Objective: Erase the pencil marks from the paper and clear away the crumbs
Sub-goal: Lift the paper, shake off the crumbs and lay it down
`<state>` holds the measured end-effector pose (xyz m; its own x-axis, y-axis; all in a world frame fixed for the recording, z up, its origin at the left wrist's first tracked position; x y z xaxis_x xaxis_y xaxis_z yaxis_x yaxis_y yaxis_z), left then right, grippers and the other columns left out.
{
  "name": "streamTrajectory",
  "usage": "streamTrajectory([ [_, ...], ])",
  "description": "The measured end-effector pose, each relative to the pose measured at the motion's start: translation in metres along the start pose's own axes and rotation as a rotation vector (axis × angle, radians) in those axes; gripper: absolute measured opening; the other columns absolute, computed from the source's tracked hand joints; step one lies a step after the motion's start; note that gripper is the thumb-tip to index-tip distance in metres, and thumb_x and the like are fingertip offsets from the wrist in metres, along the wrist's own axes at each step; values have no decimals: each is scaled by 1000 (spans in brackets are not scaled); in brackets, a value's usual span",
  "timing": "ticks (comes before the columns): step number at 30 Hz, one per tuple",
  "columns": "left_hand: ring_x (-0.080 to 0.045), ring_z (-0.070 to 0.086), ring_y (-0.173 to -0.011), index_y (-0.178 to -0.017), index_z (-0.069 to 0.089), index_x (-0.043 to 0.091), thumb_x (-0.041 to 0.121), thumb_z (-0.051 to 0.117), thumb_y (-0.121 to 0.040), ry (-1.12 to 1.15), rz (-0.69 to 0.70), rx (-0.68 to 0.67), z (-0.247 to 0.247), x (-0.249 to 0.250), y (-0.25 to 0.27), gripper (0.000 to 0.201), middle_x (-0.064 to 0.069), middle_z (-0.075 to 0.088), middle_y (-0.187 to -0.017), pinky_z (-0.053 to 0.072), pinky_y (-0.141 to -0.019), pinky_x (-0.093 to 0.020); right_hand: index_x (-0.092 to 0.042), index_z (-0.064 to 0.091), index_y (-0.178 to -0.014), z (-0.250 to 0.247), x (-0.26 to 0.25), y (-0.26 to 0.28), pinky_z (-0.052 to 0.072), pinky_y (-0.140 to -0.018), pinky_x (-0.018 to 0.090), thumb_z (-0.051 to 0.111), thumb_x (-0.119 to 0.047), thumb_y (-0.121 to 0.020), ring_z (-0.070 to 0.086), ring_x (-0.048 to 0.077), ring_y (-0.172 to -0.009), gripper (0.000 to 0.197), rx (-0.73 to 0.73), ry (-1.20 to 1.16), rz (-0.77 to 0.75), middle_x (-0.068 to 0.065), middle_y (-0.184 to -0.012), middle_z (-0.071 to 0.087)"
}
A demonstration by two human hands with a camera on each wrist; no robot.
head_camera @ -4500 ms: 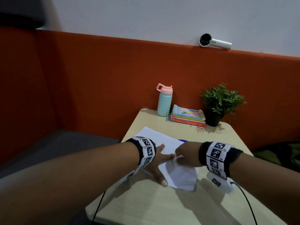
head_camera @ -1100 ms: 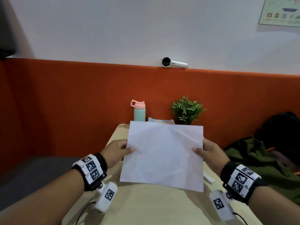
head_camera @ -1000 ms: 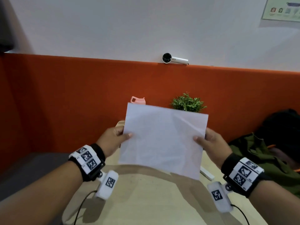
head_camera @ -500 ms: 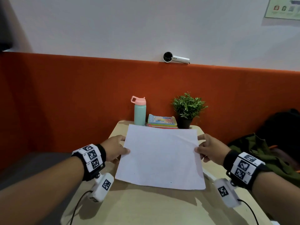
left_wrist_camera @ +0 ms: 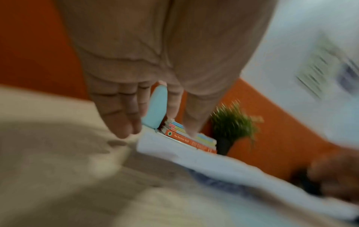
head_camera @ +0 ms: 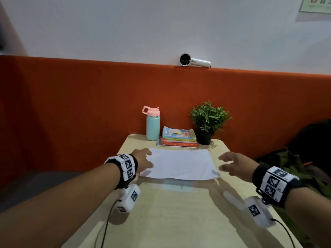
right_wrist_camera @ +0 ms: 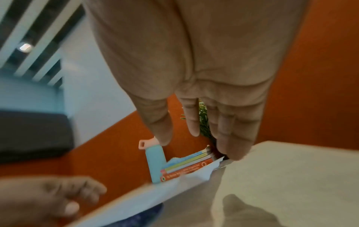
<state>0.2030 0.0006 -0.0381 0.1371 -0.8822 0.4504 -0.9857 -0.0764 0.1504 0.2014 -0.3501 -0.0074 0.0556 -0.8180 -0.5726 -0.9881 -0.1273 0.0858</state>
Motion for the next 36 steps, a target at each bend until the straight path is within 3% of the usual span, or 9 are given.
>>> streamTrajectory([
  [3, -29, 28, -150, -158, 30, 32, 49, 58, -99, -401, 116, -167, 23, 3, -8, 68, -7, 17, -168, 28, -119, -40, -22, 55, -125, 8, 7, 13, 51, -80, 25, 67, -38, -89, 60, 16, -100, 42, -89, 416, -14, -4, -120, 59],
  [6, -22, 8, -157, -163, 15, 31, 52, 42, -105, -484, 110, -343, 41, -8, -11, 67, -1, 0, -171, 12, -125, -41, -25, 55, -116, 37, 27, 35, 56, -65, 30, 69, -40, -83, 67, 17, -72, 38, -329, 437, 78, -2, -100, 69],
  [10, -23, 11, -156, -162, 16, 31, 57, 37, -105, -492, 127, -323, 41, -9, -23, 66, -3, 6, -171, 12, -125, -42, -26, 54, -101, 52, 31, 42, 56, -60, 34, 73, -31, -68, 71, 25, -74, 38, -383, 490, 28, -2, -91, 70],
  [15, -27, 36, -146, -155, 40, 32, 58, 44, -102, -499, 163, -285, 37, 0, -36, 59, -4, 34, -163, 29, -119, -43, -23, 57, -108, 35, 2, 11, 49, -54, 18, 70, -14, -80, 59, 6, -63, 32, -245, 404, -55, -4, -96, 68],
  [20, -29, 44, -139, -149, 48, 38, 50, 46, -103, -549, 162, -306, 34, 8, -45, 48, -4, 40, -158, 34, -116, -43, -22, 51, -114, 27, -35, -52, 47, -71, 27, 64, -26, -91, 60, 19, -88, 27, -96, 465, -166, -1, -106, 67],
  [26, -24, 48, -134, -154, 42, 28, 37, 48, -105, -559, 194, -279, 22, 15, -65, 50, -4, 48, -154, 37, -109, -32, -19, 50, -119, 55, -38, -106, 47, -78, 33, 63, -21, -91, 55, 23, -93, 31, -138, 612, -183, 4, -116, 61],
  [31, -28, 5, -157, -162, 10, 32, 49, 37, -107, -641, 226, -342, 27, 21, -82, 64, -3, -3, -171, 9, -124, -44, -19, 52, -132, 64, -32, -116, 43, -95, 32, 50, -30, -98, 52, 24, -114, 36, -151, 689, -210, 8, -138, 52],
  [33, -29, -1, -157, -163, 4, 32, 51, 34, -108, -694, 250, -382, 36, 22, -80, 66, -3, -8, -170, 6, -123, -46, -16, 37, -148, 68, -36, -104, 32, -112, 34, 47, -40, -99, 36, 24, -139, 55, -172, 672, -256, 7, -156, 33],
  [36, -30, 1, -157, -163, -3, 28, 53, 28, -108, -720, 279, -395, 46, 19, -76, 68, -5, -9, -170, 7, -123, -45, -15, 26, -153, 95, -48, -52, 18, -120, 38, 33, -71, -92, 22, 23, -147, 84, -377, 702, -330, 6, -160, 21],
])
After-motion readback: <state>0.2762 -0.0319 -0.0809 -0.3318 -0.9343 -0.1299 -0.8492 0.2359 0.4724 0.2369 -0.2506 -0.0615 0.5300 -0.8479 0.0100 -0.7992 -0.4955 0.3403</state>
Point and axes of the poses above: each hand's wrist, its own y-axis away from the middle knuckle, its own z-axis out of the palm, x = y × z, the point moved 9 cm from there along -y, towards the middle knuckle
